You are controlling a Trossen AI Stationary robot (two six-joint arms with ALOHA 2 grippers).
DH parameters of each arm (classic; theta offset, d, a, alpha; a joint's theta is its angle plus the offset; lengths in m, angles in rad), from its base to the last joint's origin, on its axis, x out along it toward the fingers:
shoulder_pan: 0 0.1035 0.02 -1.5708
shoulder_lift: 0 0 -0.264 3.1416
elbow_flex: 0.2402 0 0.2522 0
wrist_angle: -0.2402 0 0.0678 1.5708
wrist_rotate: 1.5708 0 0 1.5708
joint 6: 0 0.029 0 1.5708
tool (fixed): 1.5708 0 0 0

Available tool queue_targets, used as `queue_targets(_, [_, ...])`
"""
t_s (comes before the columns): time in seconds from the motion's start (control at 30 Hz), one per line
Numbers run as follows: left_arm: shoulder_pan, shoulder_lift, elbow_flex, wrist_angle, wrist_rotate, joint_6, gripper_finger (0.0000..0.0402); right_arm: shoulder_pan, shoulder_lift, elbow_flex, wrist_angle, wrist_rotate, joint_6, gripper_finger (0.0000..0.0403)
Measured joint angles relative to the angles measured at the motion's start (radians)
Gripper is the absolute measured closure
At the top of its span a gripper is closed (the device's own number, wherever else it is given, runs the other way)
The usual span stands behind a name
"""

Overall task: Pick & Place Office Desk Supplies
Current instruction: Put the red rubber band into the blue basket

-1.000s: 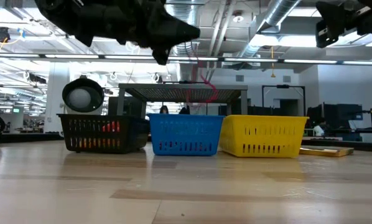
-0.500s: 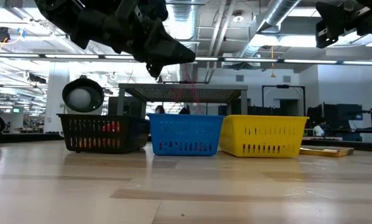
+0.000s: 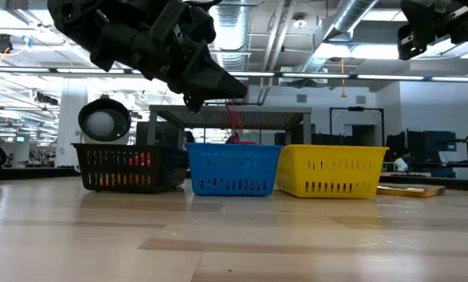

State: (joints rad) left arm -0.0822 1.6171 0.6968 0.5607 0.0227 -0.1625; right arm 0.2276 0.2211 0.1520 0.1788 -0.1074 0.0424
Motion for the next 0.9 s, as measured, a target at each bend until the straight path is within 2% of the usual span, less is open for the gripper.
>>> queue_targets(0.9, [0.057, 0.000, 0.000, -0.148, -0.078, -0.082, 0.0398, 0.001, 0.000, 0.000, 0.000, 0.000, 0.011, 0.0210])
